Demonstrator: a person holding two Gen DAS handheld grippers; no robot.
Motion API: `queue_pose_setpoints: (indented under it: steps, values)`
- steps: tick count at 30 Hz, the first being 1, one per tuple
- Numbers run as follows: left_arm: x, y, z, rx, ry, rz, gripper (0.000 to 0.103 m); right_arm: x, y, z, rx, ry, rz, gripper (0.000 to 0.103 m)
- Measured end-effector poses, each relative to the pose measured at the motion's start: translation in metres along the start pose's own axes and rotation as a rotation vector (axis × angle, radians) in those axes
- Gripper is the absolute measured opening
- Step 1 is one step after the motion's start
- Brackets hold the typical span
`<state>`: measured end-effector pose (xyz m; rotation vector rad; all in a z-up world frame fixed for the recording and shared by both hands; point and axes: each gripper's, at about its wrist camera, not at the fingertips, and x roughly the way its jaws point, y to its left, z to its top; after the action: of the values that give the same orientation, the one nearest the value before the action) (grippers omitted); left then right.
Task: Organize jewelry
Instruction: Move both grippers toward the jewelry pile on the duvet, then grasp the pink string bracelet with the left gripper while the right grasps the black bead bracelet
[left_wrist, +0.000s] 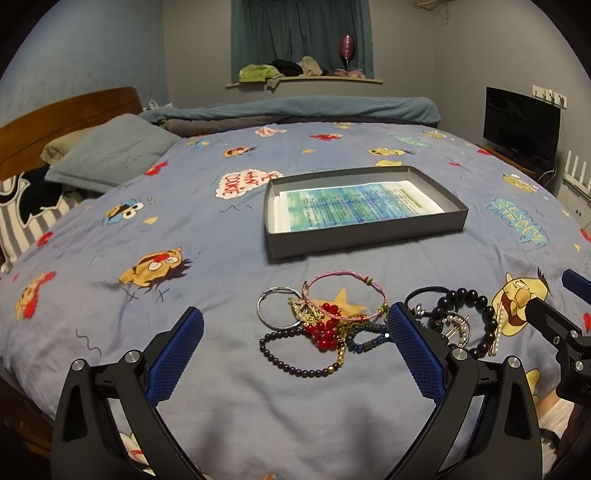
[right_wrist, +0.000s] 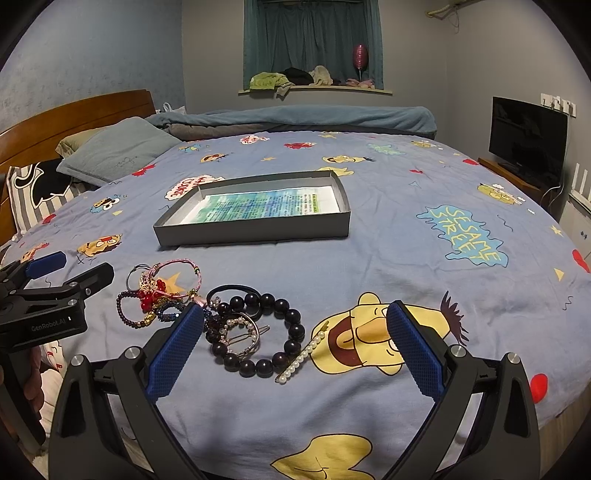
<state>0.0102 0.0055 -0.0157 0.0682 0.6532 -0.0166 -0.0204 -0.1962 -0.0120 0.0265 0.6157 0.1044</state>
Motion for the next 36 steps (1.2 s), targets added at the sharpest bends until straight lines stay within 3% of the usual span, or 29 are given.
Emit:
queue_pose_setpoints:
  steps: [20,33,35,36]
  values:
    - [0.015,0.003,0.001,0.006,0.037,0.013,0.099,0.026,-0.009,-0.006,0.017,0.044,0.002,0.098]
    - [0.044,0.023,0.007,-0.006,0.052,-0.046,0.099,0.057,-0.014,-0.006,-0.037,0.083,0.017,0.098]
    - [0.051,0.024,0.008,0.005,0.064,-0.046,0.099,0.061,-0.011,-0.006,-0.058,0.091,0.029,0.095]
    - [0.055,0.024,0.009,0.016,0.076,-0.053,0.098,0.063,-0.01,-0.006,-0.07,0.097,0.034,0.088]
